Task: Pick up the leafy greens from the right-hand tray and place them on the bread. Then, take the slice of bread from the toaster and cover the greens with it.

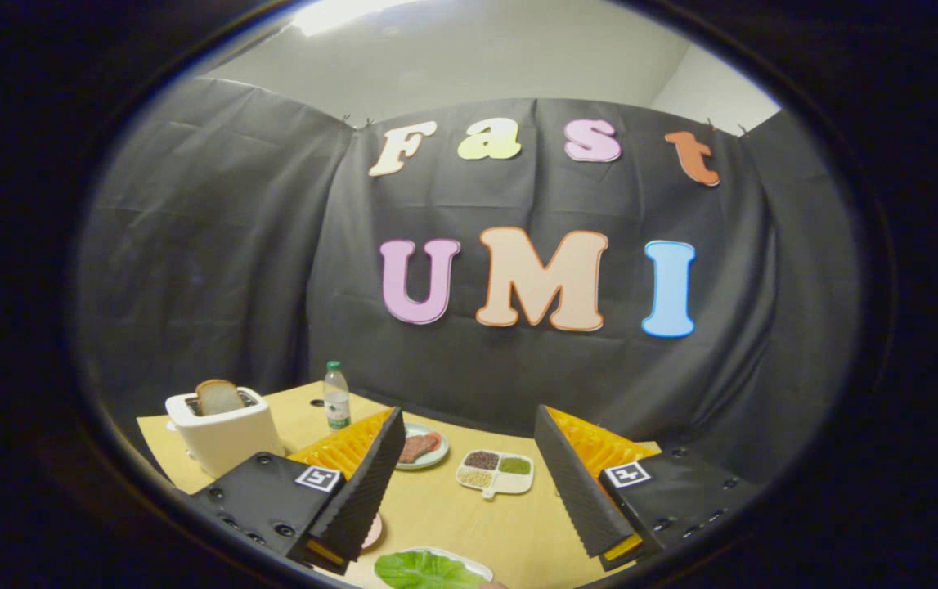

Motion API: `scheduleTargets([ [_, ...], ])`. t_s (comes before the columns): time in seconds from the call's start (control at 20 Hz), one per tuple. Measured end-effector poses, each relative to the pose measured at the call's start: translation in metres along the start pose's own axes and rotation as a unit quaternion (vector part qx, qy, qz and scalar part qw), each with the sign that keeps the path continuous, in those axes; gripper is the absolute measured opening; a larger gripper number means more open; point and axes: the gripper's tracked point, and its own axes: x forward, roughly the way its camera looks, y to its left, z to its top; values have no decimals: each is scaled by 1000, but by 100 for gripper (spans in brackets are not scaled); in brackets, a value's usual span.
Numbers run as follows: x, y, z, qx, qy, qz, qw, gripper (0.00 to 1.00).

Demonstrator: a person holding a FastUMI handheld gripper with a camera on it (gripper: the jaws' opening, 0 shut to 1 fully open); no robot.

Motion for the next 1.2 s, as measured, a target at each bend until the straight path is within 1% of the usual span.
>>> scheduleTargets([
  [0.25, 2, 7, -35, -6, 49, 41, 998, 100],
  [0.35, 1, 15, -51, -2, 71, 65, 995, 100],
  [0.5, 1, 19, -78, -7, 108, 86, 990, 100],
  [0.8, -6, 40, -131, -20, 177, 138, 974, 100],
  [1.0, -11, 51, -166, -38, 215, 164, 962, 100],
  [1.2, -14, 54, -205, -39, 263, 176, 948, 100],
])
